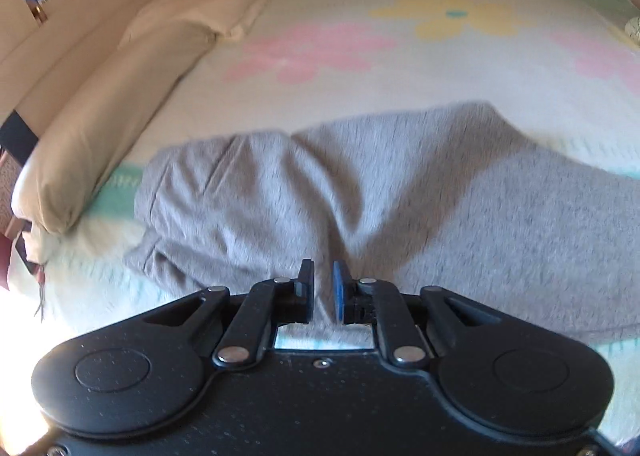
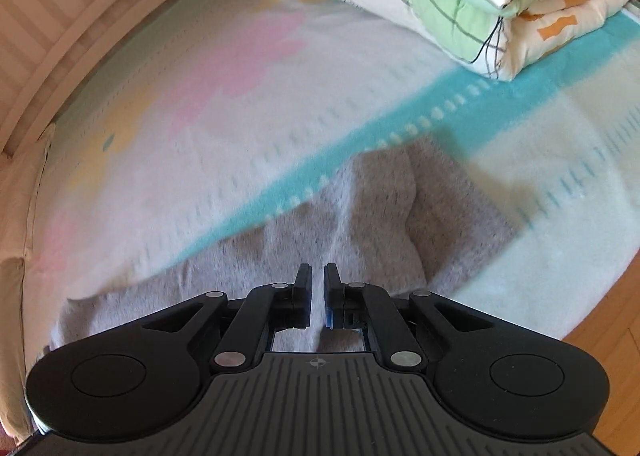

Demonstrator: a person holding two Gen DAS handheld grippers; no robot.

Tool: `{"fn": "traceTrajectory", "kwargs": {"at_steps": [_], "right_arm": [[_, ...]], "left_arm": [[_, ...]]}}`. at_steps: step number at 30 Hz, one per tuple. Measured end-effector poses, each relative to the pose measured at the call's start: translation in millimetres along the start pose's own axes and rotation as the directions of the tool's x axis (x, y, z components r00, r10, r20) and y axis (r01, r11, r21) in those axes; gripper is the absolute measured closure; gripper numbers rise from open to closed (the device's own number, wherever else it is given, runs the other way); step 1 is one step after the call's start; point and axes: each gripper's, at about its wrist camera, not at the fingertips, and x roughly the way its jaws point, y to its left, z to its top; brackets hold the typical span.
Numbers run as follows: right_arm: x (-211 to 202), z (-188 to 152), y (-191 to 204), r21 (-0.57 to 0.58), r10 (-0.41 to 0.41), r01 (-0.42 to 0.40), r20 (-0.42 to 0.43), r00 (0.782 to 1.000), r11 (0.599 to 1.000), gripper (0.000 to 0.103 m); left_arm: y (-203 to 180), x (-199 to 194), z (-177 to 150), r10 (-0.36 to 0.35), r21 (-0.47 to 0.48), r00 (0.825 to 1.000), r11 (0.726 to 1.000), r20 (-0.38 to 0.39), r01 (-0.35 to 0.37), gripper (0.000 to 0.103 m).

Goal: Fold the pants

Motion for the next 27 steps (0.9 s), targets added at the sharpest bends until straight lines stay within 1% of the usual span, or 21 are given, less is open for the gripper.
{"fn": "traceTrajectory", "kwargs": {"at_steps": [2,3,4,7,10,12,15,18,20,21,22,23,25,27], "right_arm": [[-3,12,-5,0.006,-0.023,0.023,0.030,0.999,1.000,0.095],[-3,18,-7,0.000,-0.042,0.042,0.038,0.998,0.999,0.095],[-1,23,-10,-0.013,-0.058,0.058,0.036,0.998,0.998,0.093],[15,33,-19,-0.063,-0.105,0.105,0.009,0.994,0.992,0.085],[35,35,-28,-0.099,-0.160,0.157,-0.018,0.987,0.983,0.085],[45,32,-37,-0.080,-0.158,0.153,-0.062,0.985,0.985,0.085],[52,19,-49,-0.045,-0.123,0.118,-0.138,0.983,0.992,0.085],[44,9,-59,0.000,-0.062,0.063,-0.165,0.984,0.998,0.085],[39,4,-64,0.008,-0.031,0.033,-0.178,0.984,0.999,0.084],[39,2,-64,0.002,-0.017,0.018,-0.201,0.979,1.000,0.084],[39,-1,-64,0.006,-0.001,0.003,-0.222,0.975,1.000,0.084],[42,-3,-64,0.029,0.024,-0.017,-0.245,0.969,0.999,0.084],[50,-6,-68,0.110,0.085,-0.056,-0.279,0.957,0.992,0.084],[59,-8,-73,0.218,0.149,-0.086,-0.288,0.946,0.972,0.084]], "left_arm": [[-6,3,7,-0.035,0.001,0.999,0.999,0.015,0.035,0.084],[-13,4,9,-0.053,0.010,0.999,0.999,0.011,0.053,0.084],[-22,6,11,-0.080,0.025,0.997,0.997,0.001,0.080,0.084],[-57,12,9,-0.162,0.067,0.986,0.984,-0.043,0.164,0.084],[-91,20,8,-0.229,0.117,0.968,0.963,-0.105,0.241,0.084],[-114,23,5,-0.252,0.161,0.959,0.949,-0.133,0.272,0.084],[-143,27,-7,-0.267,0.234,0.948,0.924,-0.171,0.303,0.083],[-158,42,-16,-0.259,0.261,0.935,0.911,-0.242,0.320,0.084],[-162,42,-20,-0.246,0.284,0.946,0.910,-0.212,0.301,0.086],[-164,42,-20,-0.242,0.297,0.947,0.907,-0.212,0.298,0.087],[-164,41,-20,-0.243,0.290,0.946,0.909,-0.213,0.299,0.088],[-162,42,-20,-0.246,0.279,0.945,0.912,-0.215,0.301,0.088],[-160,42,-19,-0.250,0.269,0.943,0.913,-0.220,0.305,0.088],[-157,43,-18,-0.256,0.258,0.940,0.915,-0.225,0.311,0.088]]}}
